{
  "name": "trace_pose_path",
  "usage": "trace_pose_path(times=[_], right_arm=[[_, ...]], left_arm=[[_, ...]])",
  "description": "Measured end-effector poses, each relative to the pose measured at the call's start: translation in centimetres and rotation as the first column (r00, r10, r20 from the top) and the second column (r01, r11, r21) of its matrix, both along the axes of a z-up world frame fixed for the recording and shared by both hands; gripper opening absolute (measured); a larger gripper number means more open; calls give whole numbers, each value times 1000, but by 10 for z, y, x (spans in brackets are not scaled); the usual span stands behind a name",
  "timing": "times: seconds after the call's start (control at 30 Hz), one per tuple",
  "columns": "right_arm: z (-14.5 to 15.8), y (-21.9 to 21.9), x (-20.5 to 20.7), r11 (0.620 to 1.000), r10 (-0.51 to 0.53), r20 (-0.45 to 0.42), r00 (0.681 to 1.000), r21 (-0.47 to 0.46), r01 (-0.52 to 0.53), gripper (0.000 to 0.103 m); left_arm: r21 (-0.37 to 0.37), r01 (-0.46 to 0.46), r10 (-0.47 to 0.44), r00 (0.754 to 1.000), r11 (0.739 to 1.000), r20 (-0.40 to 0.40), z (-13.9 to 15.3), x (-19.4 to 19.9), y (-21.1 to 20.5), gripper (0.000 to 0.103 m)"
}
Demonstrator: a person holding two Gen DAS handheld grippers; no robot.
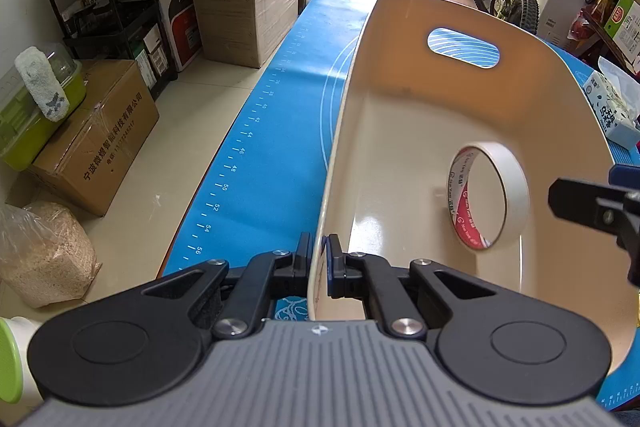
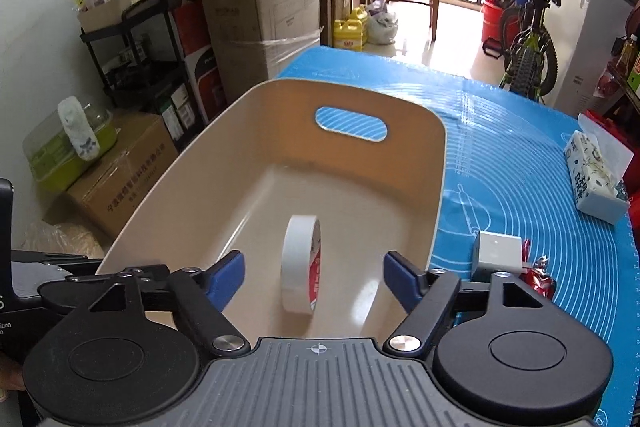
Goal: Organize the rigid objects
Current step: 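Move the right tool back to the objects and grasp the yellow toy part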
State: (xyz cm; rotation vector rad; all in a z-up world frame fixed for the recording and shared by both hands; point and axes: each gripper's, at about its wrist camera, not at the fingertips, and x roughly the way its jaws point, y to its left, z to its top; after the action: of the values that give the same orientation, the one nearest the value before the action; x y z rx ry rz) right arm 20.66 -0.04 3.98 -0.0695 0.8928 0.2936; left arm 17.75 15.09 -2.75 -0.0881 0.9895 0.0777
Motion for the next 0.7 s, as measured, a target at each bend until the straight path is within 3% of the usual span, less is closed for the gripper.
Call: trace_pose_path(times=[0.13,0.23,0.5,0.7], right_arm=[[-3,-2,1,1000,-9,-14,1000,13,9,84],[-3,-6,2,999,-16,-19,1000,36,17,92],[14,-25,-9,999,-37,52,998,18,37,92],[33,-66,-21,996,-89,101,991,6,89,92]], left_arm=[[-3,-2,2,1000,1000,3,0,-1,0,8],[-4,-1,1,1000,1000,2,0,-1,1,8],[-6,-2,2,1000,1000,6,0,-1,-1,8],[-8,-3,3,1000,1000,5,1,0,0,8]])
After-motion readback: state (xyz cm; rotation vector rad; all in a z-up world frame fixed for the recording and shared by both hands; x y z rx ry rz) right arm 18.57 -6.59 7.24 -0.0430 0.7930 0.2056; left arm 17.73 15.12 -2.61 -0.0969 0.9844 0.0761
